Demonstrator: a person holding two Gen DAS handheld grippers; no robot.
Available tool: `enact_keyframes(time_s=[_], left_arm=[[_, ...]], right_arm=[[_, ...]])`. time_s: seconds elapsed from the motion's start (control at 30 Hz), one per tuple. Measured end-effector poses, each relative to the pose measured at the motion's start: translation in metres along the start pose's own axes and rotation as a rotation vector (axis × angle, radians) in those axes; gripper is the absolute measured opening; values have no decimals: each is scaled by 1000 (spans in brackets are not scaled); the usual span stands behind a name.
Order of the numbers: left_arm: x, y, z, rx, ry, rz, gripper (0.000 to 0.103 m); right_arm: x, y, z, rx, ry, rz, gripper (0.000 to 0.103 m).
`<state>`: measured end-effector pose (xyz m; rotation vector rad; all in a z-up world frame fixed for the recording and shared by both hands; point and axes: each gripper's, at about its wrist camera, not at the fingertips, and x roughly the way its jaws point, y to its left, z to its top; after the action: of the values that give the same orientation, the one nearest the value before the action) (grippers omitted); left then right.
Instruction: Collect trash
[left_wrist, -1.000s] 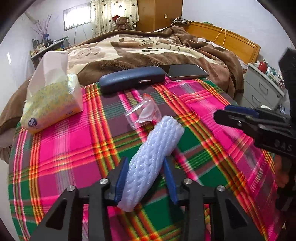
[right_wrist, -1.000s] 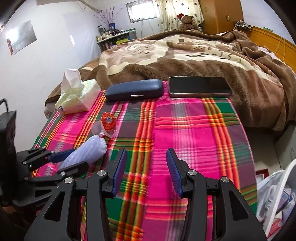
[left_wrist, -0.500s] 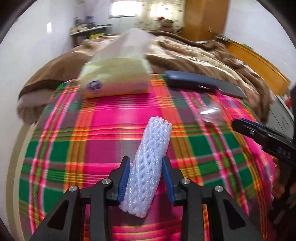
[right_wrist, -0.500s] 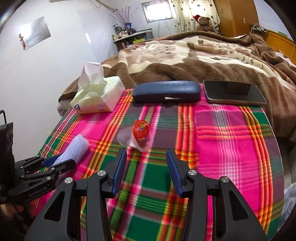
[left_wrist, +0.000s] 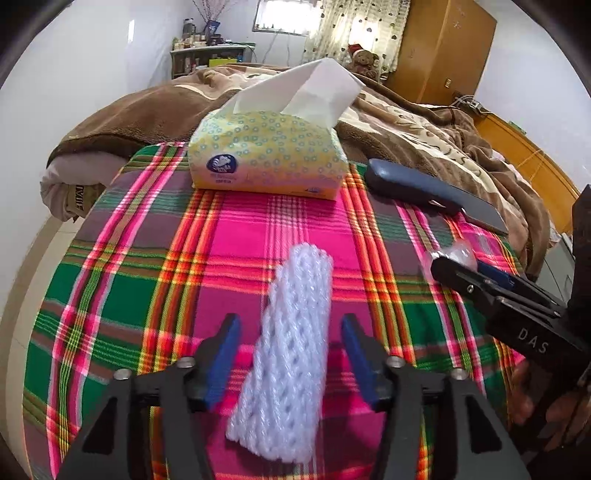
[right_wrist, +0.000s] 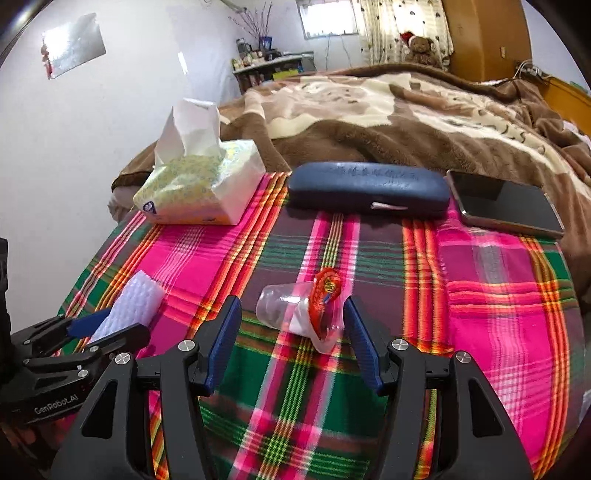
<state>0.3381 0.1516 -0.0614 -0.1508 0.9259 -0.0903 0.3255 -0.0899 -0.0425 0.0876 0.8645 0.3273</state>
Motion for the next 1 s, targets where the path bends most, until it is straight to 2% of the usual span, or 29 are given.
enact_keyframes(time_s=[0.23,0.27,0.3,0.43,0.53,0.57,0.73,0.87,1.0], left_arm=[[6,-5,4,11,-11,28,59],[6,-6,4,11,-12,29,57],[6,-7,4,11,-11,15,51],[6,-8,3,19,-8,12,34],[4,-9,2,17,-6,6,32],[3,-10,1,18,-7,7,32],[-4,-15,-3,24,-18,-1,32],[-12,-23,-6,25,-26,-16,32],[-23,-32,-12,37,-41,-23,32]], right_arm=[[4,0,1,6,21,-38,59],[3,0,0,7,19,-38,58],[2,1,0,7,14,-38,57],[1,2,0,7,4,-37,41],[-2,1,-1,15,-9,-40,29],[-2,0,-1,19,-9,-41,22],[-8,-4,-4,45,-22,-27,19],[-17,-6,-7,52,-45,-14,8],[-28,-6,-10,54,-72,5,7]])
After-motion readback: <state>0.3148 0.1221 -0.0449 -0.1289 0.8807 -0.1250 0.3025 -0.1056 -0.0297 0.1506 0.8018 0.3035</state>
